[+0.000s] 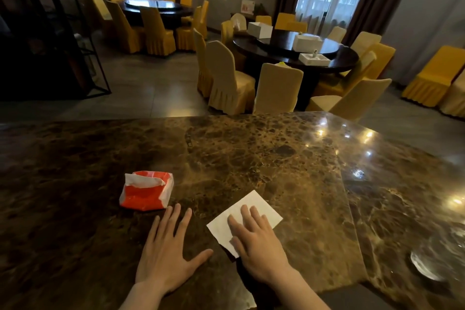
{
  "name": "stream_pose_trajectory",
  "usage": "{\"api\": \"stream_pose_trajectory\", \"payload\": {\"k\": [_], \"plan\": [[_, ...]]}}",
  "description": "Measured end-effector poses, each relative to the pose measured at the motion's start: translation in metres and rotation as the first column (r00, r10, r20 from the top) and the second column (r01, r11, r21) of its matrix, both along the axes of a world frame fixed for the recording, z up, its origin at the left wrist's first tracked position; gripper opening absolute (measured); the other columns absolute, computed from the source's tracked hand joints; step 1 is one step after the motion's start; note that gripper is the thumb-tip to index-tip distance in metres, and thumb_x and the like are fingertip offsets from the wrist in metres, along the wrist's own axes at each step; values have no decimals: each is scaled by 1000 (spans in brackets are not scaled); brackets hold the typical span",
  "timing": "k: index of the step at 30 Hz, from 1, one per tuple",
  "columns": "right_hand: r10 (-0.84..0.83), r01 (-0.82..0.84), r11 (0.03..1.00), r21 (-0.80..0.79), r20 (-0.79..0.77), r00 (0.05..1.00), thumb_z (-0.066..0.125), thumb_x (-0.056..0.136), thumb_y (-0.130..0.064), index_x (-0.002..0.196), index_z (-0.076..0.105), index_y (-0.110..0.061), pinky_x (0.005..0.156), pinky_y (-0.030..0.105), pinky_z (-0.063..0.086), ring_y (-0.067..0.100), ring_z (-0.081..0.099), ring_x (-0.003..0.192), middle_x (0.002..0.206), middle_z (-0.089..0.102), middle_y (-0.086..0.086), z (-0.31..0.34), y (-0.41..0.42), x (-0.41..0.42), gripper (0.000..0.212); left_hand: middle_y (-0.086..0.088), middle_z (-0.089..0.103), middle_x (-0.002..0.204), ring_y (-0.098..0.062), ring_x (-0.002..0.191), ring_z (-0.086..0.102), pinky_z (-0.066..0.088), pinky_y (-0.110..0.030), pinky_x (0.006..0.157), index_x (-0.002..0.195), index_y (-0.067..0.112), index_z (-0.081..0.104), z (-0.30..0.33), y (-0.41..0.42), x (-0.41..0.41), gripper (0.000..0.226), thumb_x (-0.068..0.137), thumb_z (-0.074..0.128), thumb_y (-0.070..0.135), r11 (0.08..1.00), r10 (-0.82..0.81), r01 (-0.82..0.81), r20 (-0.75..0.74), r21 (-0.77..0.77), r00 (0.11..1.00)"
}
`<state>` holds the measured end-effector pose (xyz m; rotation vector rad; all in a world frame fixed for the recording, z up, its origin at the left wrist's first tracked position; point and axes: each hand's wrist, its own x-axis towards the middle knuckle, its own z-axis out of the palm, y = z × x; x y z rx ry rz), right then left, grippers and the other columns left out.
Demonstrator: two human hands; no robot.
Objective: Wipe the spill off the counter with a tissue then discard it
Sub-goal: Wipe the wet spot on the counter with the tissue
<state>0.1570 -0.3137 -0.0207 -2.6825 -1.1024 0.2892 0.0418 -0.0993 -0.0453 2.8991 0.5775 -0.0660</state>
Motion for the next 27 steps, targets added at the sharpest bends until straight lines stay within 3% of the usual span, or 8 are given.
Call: {"api": "stream_pose_trajectory", "payload": {"k": [3, 9, 11, 15, 17, 19, 22, 27], "plan": [[-2, 1, 1000, 5, 46, 999, 23, 107, -50, 159, 12, -41, 123, 43, -8, 27, -12, 156, 171, -3, 2, -12, 8, -3, 54, 7, -23, 169, -11, 151, -30, -18, -38, 125, 160, 37, -15, 0, 0, 0, 120, 64, 2, 107, 1000, 3, -3, 12, -15, 1000], [-362, 363, 931, -30, 40, 931, 19, 107, -51, 160, 8, -39, 127, 47, 1, 27, -10, 156, 171, -5, 5, -16, -32, 33, 56, 8, -23, 169, -9, 150, -32, -16, -39, 125, 160, 37, -16, -1, 0, -3, 119, 66, 6, 107, 999, -3, 4, 47, -32, 999], [-404, 406, 911, -67, 45, 914, 17, 107, -49, 161, 3, -35, 126, 49, 1, 30, -12, 156, 171, -7, 8, -17, -33, 33, 57, 7, -23, 169, -10, 151, -31, -15, -40, 126, 160, 37, -15, -1, 0, -3, 119, 66, 5, 107, 1000, -7, 8, 50, -26, 999], [-226, 228, 974, -15, 58, 972, 18, 107, -45, 161, 0, -27, 125, 47, -7, 29, -16, 155, 171, -9, 5, -18, 3, 5, 60, 7, -25, 169, -10, 150, -32, -15, -41, 127, 159, 36, -18, -2, 0, -2, 121, 64, 3, 108, 1000, -5, 6, 40, -27, 999], [-70, 69, 998, 4, 50, 996, 17, 106, -46, 161, 0, -27, 123, 43, -15, 24, -23, 153, 170, -12, -1, -20, 21, -13, 61, 6, -25, 168, -11, 151, -30, -16, -41, 126, 159, 36, -17, -2, 0, -2, 124, 62, 6, 110, 1000, -7, 8, 31, -24, 999], [-27, 27, 1000, -1, 41, 999, 14, 105, -50, 161, -1, -32, 122, 40, -19, 20, -26, 152, 169, -13, -5, -22, 24, -19, 61, 6, -25, 168, -12, 151, -30, -17, -40, 124, 159, 35, -18, -2, 1, -2, 127, 60, 9, 111, 1000, -8, 9, 35, -20, 999], [-172, 172, 985, 3, 29, 985, 16, 105, -54, 160, 2, -38, 124, 38, -12, 18, -19, 154, 168, -13, -7, -17, 0, 2, 59, 7, -21, 168, -10, 151, -28, -20, -37, 123, 158, 35, -14, -1, 1, -2, 127, 61, 15, 111, 999, -8, 12, 77, -51, 997], [-428, 426, 900, -97, -4, 904, 16, 107, -50, 161, -3, -29, 127, 45, -2, 25, -14, 156, 170, -12, 6, -8, -32, 35, 61, 6, -22, 168, -11, 151, -29, -18, -39, 124, 157, 35, -15, 0, 0, -3, 126, 62, 17, 111, 999, -19, 22, 74, -42, 997]]}}
